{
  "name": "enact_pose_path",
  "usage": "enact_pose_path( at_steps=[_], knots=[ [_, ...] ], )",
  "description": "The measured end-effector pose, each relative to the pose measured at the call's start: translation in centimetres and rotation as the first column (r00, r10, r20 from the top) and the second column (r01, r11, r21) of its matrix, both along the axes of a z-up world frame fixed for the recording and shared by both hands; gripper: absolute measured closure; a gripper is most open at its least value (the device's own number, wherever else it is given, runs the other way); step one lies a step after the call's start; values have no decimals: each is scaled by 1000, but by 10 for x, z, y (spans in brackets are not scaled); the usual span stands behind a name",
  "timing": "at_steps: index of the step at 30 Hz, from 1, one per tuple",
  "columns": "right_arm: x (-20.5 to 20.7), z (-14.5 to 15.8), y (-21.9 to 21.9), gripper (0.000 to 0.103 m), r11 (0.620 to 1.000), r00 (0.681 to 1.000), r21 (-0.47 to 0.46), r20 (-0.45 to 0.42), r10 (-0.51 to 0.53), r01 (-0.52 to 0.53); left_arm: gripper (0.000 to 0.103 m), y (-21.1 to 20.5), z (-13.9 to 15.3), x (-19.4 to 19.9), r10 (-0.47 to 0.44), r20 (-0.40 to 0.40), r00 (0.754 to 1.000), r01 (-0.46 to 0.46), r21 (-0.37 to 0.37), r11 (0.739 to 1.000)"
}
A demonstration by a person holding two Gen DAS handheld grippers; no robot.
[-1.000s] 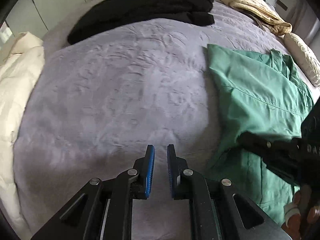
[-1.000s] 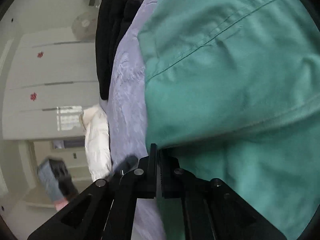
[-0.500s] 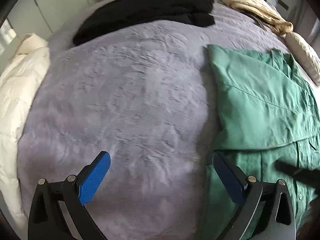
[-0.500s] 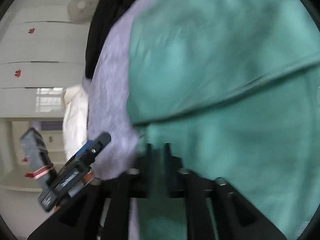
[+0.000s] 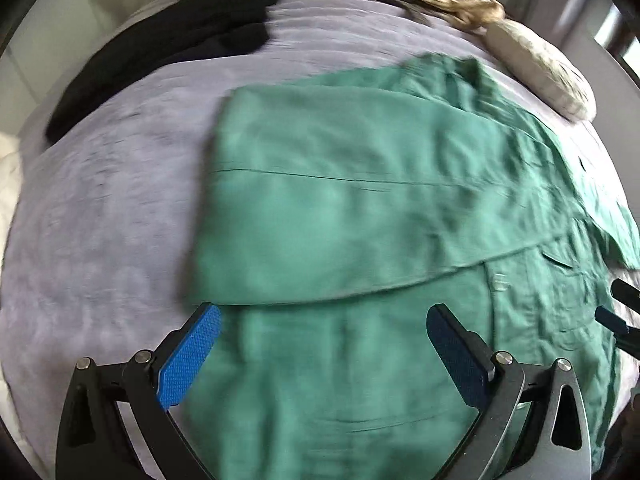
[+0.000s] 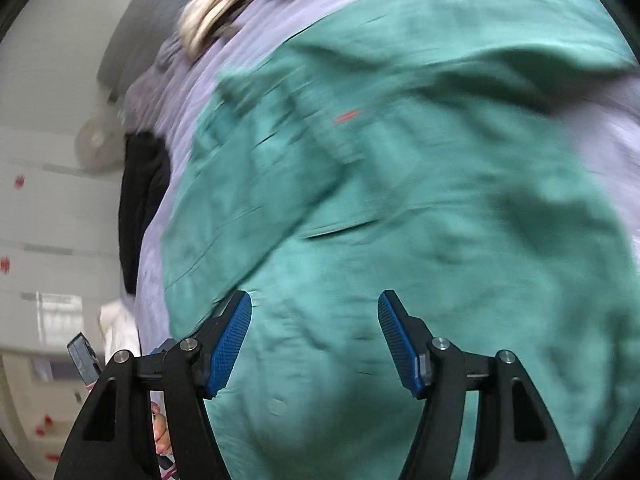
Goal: Fold large clothes
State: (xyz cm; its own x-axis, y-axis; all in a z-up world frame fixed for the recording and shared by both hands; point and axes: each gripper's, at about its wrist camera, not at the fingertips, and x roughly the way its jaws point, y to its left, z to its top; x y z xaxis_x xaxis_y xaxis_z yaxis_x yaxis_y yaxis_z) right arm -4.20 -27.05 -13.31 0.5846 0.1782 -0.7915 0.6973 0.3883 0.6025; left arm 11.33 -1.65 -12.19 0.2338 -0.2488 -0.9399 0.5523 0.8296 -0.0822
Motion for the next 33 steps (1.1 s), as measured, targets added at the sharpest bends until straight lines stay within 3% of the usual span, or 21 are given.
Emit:
enact_pose_path(
  at_steps=[5,15,25,33],
  knots=[
    [-67,3,-46,30,996,995,-2,-15,-94,94,0,-58,-3,-30,-78,15,997,77,19,997],
    [-139,11,-124,30,972,973,-33,24,-230,231,0,-148,-5,-65,-162,8,987,162,21,987],
    [-216,-7,-233,30,876,873,28,71,-483,482,0,-199,-12,-106,-220,-27,975,221,45,974],
    [-232,-20,-301,30,824,816,42,118,-566,565,0,-222,-15,-116,-210,-39,977,212,54,976]
  ],
)
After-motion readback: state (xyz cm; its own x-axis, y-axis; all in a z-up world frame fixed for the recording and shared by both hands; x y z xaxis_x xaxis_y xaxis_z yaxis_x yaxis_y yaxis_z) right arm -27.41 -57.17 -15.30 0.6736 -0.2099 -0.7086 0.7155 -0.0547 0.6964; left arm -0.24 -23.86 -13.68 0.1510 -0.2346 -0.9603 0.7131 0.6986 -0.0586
